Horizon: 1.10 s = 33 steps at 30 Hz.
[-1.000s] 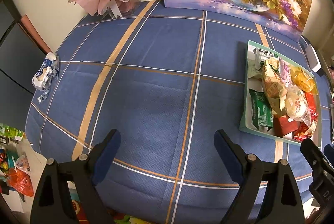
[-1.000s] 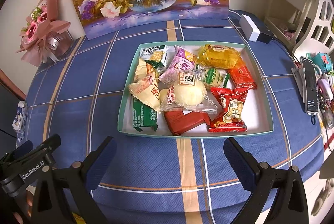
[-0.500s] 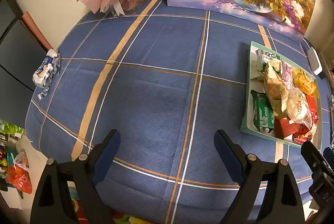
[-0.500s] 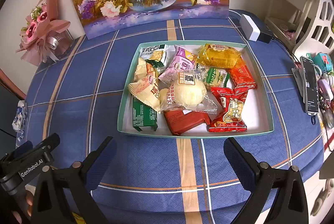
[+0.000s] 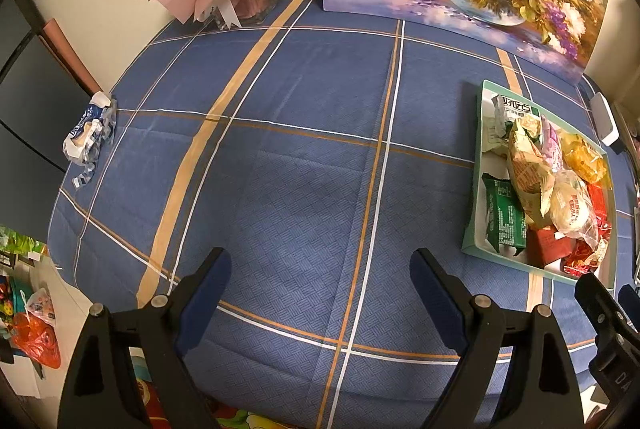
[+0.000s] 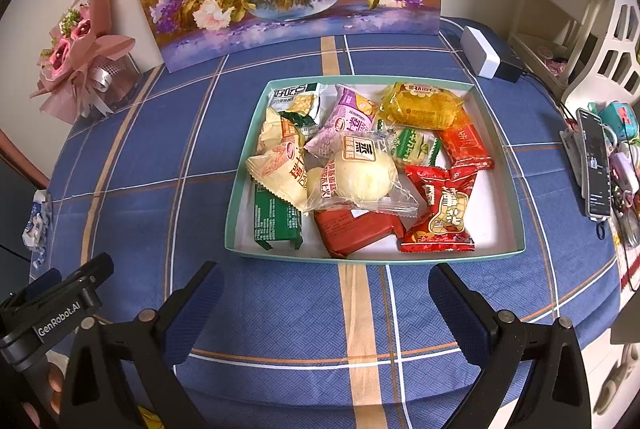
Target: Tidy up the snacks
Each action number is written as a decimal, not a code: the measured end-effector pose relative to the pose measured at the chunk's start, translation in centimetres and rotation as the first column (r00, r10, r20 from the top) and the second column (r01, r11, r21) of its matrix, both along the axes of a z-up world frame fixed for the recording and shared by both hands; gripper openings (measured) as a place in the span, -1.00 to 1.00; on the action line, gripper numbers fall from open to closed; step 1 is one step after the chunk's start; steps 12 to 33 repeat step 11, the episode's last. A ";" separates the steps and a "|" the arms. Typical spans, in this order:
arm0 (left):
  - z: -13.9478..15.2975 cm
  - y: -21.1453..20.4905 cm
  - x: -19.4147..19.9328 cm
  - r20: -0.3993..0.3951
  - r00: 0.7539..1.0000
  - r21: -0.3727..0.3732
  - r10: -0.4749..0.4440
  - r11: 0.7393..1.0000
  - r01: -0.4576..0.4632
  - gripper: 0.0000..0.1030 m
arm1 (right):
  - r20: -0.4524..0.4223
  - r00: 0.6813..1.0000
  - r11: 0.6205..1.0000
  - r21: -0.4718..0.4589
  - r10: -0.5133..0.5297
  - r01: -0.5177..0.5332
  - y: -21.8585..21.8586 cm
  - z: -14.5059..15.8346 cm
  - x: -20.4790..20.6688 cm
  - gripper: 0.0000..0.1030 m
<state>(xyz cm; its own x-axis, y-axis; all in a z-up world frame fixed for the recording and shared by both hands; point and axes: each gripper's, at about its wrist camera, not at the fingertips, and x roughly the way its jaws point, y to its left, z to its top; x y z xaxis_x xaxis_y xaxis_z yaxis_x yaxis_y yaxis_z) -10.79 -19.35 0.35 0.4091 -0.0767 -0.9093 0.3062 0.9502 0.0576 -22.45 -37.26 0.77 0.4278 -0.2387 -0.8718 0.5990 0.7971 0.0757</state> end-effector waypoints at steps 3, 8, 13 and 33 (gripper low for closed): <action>-0.1 0.0 0.0 -0.001 1.000 -0.001 0.004 1.000 -0.004 0.77 | 0.000 1.000 1.000 0.000 0.000 0.000 0.0 0.0 0.0 1.00; 0.2 0.2 -0.2 0.020 1.000 -0.009 0.003 1.000 -0.003 0.77 | 0.000 1.000 1.000 0.000 -0.001 0.001 0.0 0.0 0.0 1.00; 0.7 0.1 -0.5 0.043 0.999 -0.017 0.004 1.000 -0.003 0.77 | 0.001 1.000 1.000 0.000 -0.002 0.002 0.0 0.0 0.0 1.00; 0.7 0.1 -0.5 0.043 0.999 -0.017 0.004 1.000 -0.003 0.77 | 0.001 1.000 1.000 0.000 -0.002 0.002 0.0 0.0 0.0 1.00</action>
